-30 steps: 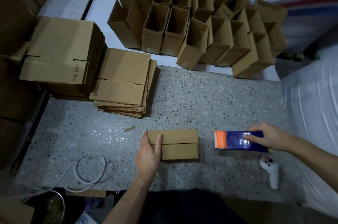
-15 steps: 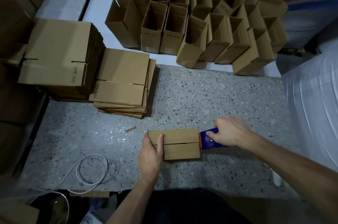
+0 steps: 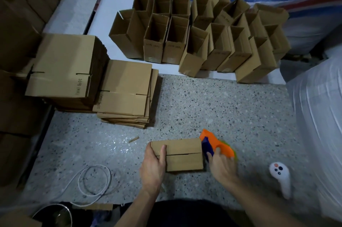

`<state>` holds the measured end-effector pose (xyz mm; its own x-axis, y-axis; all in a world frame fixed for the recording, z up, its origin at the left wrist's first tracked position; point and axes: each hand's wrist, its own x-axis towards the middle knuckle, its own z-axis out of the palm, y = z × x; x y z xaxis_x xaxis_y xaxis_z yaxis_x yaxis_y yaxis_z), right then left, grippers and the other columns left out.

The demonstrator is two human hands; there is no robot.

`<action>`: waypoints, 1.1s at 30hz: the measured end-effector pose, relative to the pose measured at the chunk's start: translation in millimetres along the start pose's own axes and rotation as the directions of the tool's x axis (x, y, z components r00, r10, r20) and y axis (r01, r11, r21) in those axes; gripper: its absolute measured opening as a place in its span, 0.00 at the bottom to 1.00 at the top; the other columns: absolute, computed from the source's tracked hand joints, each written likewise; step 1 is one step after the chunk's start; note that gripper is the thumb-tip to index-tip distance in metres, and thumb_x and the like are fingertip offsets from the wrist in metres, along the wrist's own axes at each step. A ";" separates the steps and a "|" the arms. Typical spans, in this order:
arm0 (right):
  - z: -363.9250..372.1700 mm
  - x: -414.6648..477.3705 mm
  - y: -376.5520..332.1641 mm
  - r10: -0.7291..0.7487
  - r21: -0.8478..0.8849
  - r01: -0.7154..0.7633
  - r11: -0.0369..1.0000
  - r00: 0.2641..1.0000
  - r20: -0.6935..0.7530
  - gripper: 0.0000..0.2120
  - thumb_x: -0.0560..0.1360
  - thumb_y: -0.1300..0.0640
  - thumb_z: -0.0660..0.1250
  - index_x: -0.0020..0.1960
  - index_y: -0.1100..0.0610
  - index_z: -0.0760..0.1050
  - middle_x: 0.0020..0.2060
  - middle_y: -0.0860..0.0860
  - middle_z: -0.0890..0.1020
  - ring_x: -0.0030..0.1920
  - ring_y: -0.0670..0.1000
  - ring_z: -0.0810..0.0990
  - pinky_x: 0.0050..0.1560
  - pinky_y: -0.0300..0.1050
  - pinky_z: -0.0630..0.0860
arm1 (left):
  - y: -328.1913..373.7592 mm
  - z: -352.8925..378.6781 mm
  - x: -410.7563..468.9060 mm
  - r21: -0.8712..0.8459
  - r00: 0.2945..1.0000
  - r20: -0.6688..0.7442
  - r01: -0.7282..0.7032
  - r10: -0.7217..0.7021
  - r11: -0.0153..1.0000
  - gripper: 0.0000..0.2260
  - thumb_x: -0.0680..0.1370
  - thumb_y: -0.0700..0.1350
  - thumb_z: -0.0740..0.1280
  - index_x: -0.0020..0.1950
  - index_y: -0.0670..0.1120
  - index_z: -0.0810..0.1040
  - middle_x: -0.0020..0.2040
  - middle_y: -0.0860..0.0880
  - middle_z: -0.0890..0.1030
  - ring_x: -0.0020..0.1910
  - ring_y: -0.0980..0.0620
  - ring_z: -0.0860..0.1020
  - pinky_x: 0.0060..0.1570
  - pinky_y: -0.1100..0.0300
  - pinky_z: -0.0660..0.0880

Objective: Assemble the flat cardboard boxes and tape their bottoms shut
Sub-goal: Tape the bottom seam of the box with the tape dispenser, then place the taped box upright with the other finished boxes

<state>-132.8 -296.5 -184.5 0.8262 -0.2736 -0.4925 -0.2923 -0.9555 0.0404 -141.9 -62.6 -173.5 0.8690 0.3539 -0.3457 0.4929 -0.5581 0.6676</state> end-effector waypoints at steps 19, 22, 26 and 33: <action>-18.0 -1.3 -64.9 0.047 0.865 -0.415 0.282 0.907 0.420 0.37 0.79 0.31 0.51 0.81 0.51 0.56 0.78 0.54 0.61 0.77 0.58 0.59 0.75 0.54 0.56 | -4.8 -2.8 10.6 -0.345 0.977 0.167 0.185 -0.134 0.920 0.24 0.74 0.67 0.64 0.65 0.56 0.70 0.58 0.53 0.81 0.57 0.51 0.79 0.58 0.54 0.75; -15.9 -2.1 -59.5 0.081 0.861 -0.486 0.148 0.874 0.479 0.36 0.67 0.24 0.61 0.62 0.50 0.75 0.62 0.54 0.78 0.60 0.56 0.77 0.58 0.50 0.73 | -11.0 -10.0 21.6 -0.490 0.890 0.394 0.415 -0.231 0.766 0.26 0.70 0.64 0.74 0.63 0.53 0.77 0.58 0.50 0.84 0.56 0.48 0.82 0.51 0.51 0.81; -17.7 1.6 -57.0 0.052 0.854 -0.508 0.111 0.861 0.506 0.26 0.74 0.29 0.61 0.51 0.52 0.77 0.44 0.54 0.84 0.44 0.53 0.82 0.36 0.43 0.75 | -10.8 -17.8 31.2 -0.485 0.766 0.573 0.604 -0.292 0.632 0.26 0.74 0.67 0.66 0.62 0.49 0.80 0.55 0.44 0.85 0.52 0.44 0.84 0.43 0.54 0.79; -26.2 3.0 -58.4 0.048 0.784 -0.610 0.117 0.792 0.609 0.35 0.78 0.31 0.59 0.70 0.60 0.71 0.58 0.61 0.82 0.60 0.61 0.79 0.59 0.55 0.77 | 1.0 -26.7 41.2 -0.197 0.443 0.744 0.861 -0.501 0.469 0.38 0.74 0.75 0.52 0.54 0.42 0.81 0.36 0.36 0.84 0.40 0.34 0.80 0.55 0.38 0.70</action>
<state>-100.6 -244.3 -165.5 0.3470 -0.1955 -0.9173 -0.9154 0.1421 -0.3766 -106.7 -28.5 -169.5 0.1703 -0.1221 -0.9778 0.9708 0.1912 0.1452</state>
